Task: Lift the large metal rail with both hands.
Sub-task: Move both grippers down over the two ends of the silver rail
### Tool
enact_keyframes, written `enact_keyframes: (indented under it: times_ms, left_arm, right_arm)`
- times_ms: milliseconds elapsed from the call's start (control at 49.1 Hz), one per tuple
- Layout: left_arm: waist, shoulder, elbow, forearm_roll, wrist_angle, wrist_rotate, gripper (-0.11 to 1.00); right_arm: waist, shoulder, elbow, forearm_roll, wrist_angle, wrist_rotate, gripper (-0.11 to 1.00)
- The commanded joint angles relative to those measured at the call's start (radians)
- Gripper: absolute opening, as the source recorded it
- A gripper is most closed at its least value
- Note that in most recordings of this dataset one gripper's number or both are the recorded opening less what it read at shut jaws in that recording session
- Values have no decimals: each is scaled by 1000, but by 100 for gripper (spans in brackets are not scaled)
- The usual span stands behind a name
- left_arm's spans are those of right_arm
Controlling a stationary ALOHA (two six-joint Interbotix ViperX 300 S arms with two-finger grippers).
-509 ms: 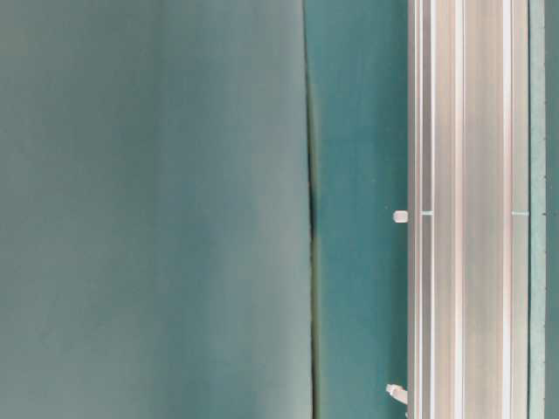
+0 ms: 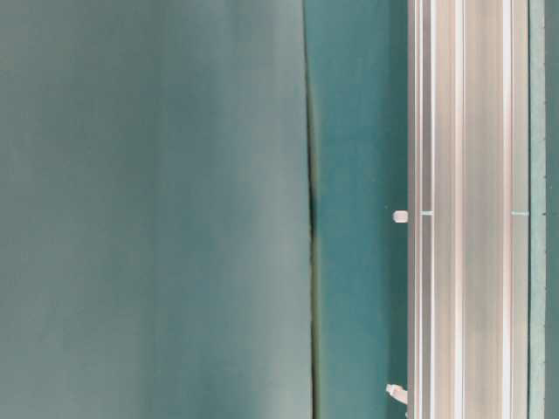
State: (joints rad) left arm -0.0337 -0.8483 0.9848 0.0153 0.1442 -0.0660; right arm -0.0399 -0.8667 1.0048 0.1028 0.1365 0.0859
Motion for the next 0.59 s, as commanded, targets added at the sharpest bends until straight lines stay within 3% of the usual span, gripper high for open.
enact_keyframes:
  times_ms: [0, 163, 570]
  left_arm:
    - [0, 29, -84, 2, 126, -3, -2]
    - [2, 89, -167, 2, 325, -3, -2]
    - [32, 290, -288, 5, 675, -9, -2]
  right_arm:
    - [-9, 51, -60, 3, 110, 21, 0]
    - [-11, 153, -140, 3, 284, 41, 0]
    - [-3, 440, -325, 2, 643, 51, 0]
